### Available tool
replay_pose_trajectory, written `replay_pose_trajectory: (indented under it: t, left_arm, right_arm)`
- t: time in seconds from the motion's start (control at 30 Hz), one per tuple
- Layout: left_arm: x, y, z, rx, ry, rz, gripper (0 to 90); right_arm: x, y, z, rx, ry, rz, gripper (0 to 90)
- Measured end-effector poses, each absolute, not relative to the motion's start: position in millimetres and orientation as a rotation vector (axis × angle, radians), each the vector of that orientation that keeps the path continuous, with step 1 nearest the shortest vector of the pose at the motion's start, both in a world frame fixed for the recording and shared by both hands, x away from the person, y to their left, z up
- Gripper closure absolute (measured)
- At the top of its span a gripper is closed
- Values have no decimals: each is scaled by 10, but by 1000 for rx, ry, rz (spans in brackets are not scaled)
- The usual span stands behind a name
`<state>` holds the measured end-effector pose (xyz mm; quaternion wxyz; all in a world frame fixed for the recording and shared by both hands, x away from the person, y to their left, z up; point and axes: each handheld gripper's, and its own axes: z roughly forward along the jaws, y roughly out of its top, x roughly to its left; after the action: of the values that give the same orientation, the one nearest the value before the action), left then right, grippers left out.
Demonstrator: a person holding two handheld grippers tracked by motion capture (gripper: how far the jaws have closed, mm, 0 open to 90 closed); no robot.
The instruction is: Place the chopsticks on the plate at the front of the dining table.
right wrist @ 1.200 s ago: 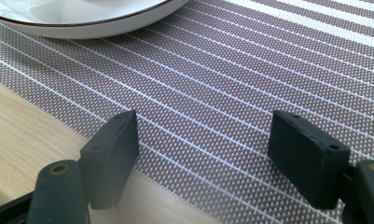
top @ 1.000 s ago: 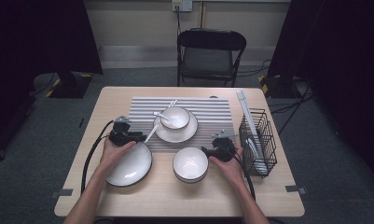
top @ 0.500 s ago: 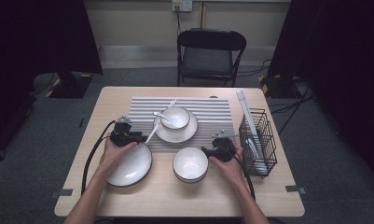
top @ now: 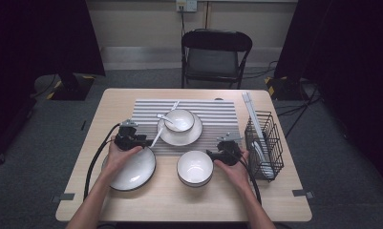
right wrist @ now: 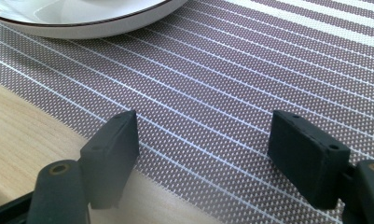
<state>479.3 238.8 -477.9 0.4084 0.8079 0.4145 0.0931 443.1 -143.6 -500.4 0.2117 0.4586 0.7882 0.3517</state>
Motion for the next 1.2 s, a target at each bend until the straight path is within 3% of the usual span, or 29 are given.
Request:
replay_pose_trajectory:
  t: [0.4, 0.73, 1.2]
  left_arm:
    - [4794, 2363, -4777, 2034, 1059, 235, 470]
    - [4792, 2345, -4784, 2020, 1086, 236, 338]
    - [4780, 2304, -4768, 2030, 1074, 260, 334]
  right_arm:
    - [4430, -1436, -5003, 1275, 2189, 976, 241]
    - [4430, -1435, -5004, 1275, 2189, 975, 241]
    - [4429, -1435, -5004, 1275, 2188, 975, 241]
